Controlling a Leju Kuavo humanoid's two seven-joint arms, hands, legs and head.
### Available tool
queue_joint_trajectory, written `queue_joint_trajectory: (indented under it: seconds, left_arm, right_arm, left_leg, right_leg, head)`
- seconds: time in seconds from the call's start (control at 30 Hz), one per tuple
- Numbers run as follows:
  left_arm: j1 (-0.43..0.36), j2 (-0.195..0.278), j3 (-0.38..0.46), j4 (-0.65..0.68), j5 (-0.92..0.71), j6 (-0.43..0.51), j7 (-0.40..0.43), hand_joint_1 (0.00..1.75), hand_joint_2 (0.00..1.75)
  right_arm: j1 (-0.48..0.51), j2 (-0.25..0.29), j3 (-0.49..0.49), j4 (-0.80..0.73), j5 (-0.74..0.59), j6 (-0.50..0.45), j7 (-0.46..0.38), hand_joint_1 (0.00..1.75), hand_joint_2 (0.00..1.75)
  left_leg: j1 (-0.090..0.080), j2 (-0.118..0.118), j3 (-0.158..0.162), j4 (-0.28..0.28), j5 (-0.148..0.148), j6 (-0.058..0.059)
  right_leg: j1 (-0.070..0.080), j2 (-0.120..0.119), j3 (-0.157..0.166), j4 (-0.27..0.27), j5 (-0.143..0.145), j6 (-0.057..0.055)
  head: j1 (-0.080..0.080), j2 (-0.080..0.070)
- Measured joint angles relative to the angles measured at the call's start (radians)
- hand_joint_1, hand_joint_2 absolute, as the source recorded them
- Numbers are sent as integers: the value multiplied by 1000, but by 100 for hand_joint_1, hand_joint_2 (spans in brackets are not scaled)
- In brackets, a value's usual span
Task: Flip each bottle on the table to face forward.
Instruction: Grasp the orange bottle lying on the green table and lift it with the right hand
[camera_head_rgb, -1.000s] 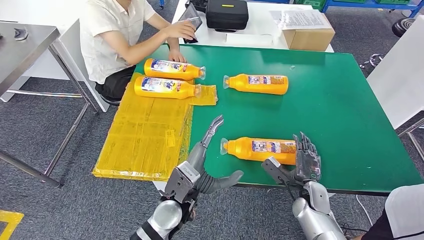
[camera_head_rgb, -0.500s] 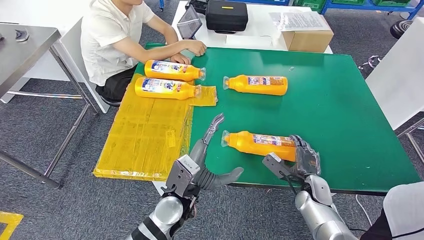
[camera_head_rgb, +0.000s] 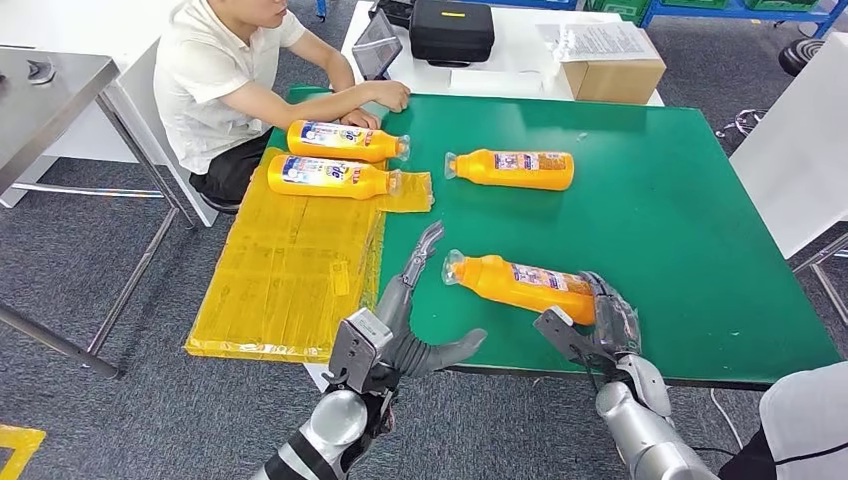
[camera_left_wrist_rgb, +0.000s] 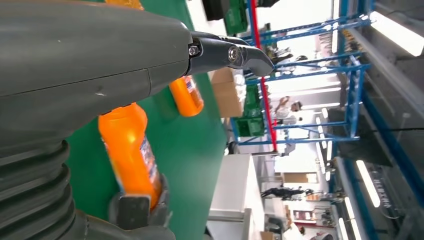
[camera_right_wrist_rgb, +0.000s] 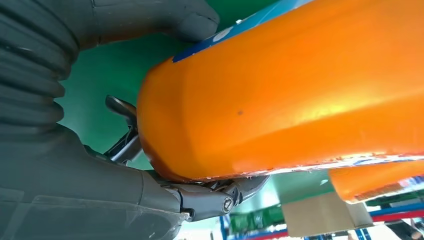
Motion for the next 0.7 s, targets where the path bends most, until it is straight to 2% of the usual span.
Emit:
queue_joint_trajectory:
  seconds: [0.13, 0.23, 0.43, 0.63, 0.7]
  left_arm:
    - [14, -2, 0, -9, -38, 142, -127, 0, 175]
    - [38, -2, 21, -36, -11, 221, -179, 0, 175]
    - [111, 9, 90, -46, 202, 188, -170, 0, 175]
    - [126, 12, 106, -49, 227, 183, -166, 0, 175]
    - [148, 18, 120, -57, 295, 143, -133, 0, 175]
  right_arm:
    - [19, 39, -38, -22, -160, 38, -126, 175, 175]
    - [48, 69, -58, -68, -252, 58, -156, 175, 175]
    - [160, 106, -64, -245, -363, 88, -131, 175, 175]
    - [187, 114, -64, -291, -380, 93, -126, 175, 175]
    - [220, 122, -63, -345, -416, 107, -125, 175, 175]
  left_leg:
    - [1, 0, -2, 0, 0, 0]
    - [2, 0, -5, 0, 0, 0]
    - [2, -5, -12, 0, 1, -1]
    - [2, -6, -15, 0, 1, -1]
    - [1, -7, -16, 0, 0, 0]
  right_leg:
    - [1, 0, -1, 0, 0, 0]
    - [2, 0, -4, 0, -1, -1]
    - [2, -3, -8, 1, -2, 0]
    - [1, -3, -11, 1, -2, 0]
    - [1, -3, -12, 1, -3, 1]
  head:
    - [0, 0]
    - [0, 0]
    - [0, 0]
    - [-1, 0]
    - [0, 0]
